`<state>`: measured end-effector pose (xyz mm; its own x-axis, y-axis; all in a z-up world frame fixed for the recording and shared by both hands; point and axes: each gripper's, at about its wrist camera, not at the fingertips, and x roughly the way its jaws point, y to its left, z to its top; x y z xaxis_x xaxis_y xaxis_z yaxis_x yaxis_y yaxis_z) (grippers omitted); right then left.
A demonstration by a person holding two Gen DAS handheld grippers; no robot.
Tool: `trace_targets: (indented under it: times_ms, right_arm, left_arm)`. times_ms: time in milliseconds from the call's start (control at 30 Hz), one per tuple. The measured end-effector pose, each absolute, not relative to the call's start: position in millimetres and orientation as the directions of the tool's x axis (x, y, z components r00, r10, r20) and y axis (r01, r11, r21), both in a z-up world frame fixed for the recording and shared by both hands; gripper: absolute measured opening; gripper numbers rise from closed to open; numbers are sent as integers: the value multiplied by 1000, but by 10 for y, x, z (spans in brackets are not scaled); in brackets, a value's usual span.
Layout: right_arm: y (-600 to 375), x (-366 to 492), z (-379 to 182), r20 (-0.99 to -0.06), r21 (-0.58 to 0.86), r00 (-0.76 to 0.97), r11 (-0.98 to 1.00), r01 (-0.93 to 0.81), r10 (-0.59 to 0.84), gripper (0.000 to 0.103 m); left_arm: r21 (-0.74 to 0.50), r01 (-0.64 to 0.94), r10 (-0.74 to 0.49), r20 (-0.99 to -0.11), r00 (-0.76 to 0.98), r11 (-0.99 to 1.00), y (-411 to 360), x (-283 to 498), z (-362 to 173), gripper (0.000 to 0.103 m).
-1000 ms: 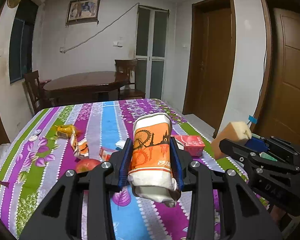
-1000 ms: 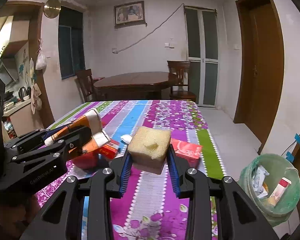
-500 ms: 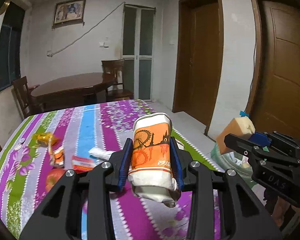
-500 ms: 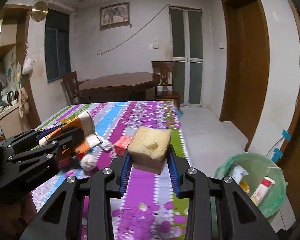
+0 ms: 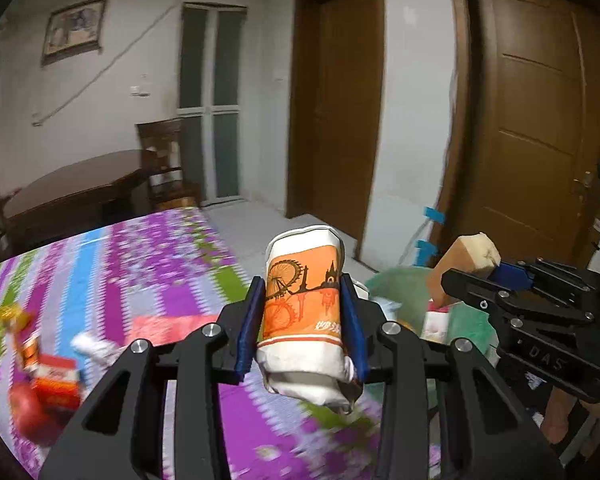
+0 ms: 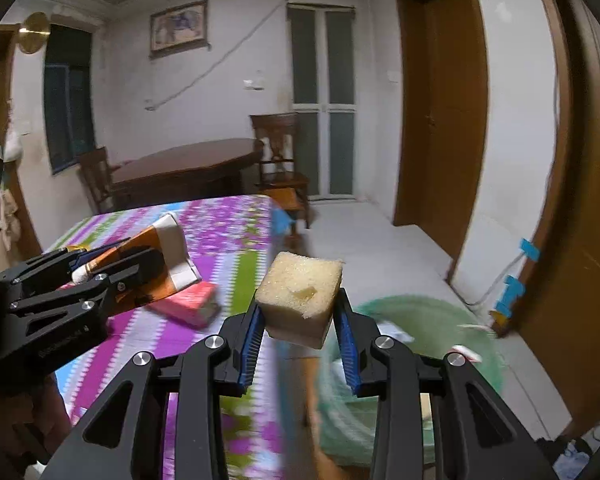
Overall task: Collect trash
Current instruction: 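Lift the cup and sponge and carry them over the green bin, then open both tools to drop the cup and sponge into the bin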
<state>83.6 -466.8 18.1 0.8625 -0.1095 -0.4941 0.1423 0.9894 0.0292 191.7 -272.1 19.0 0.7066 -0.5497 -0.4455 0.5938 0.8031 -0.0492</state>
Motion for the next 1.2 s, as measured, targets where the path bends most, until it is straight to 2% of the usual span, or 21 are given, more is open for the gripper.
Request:
trace_targets:
  times_ms: [233, 467, 600, 900, 1200]
  right_arm:
    - [-5553, 916, 44, -590, 70, 796, 973, 219, -136, 35]
    - [-6367, 1209, -400, -716, 124, 692, 959, 255, -91, 35]
    - [-6624, 1379, -694, -759, 139, 647, 952, 273, -75, 35]
    - [-6572, 1517, -1085, -793, 134, 605, 950, 281, -67, 35]
    - [-6628, 1565, -1166, -796, 127, 601, 950, 286, -74, 35]
  left_arm:
    - [-76, 694, -621, -524, 584, 716, -3391, 2086, 89, 36]
    - [-102, 742, -621, -629, 467, 662, -3997, 2325, -244, 36]
    - [-125, 748, -606, -679, 415, 652, -4236, 2456, -469, 36]
    - [-174, 747, -587, -738, 333, 642, -4498, 2619, -880, 37]
    - [-174, 755, -596, -731, 332, 633, -4582, 2621, -838, 38]
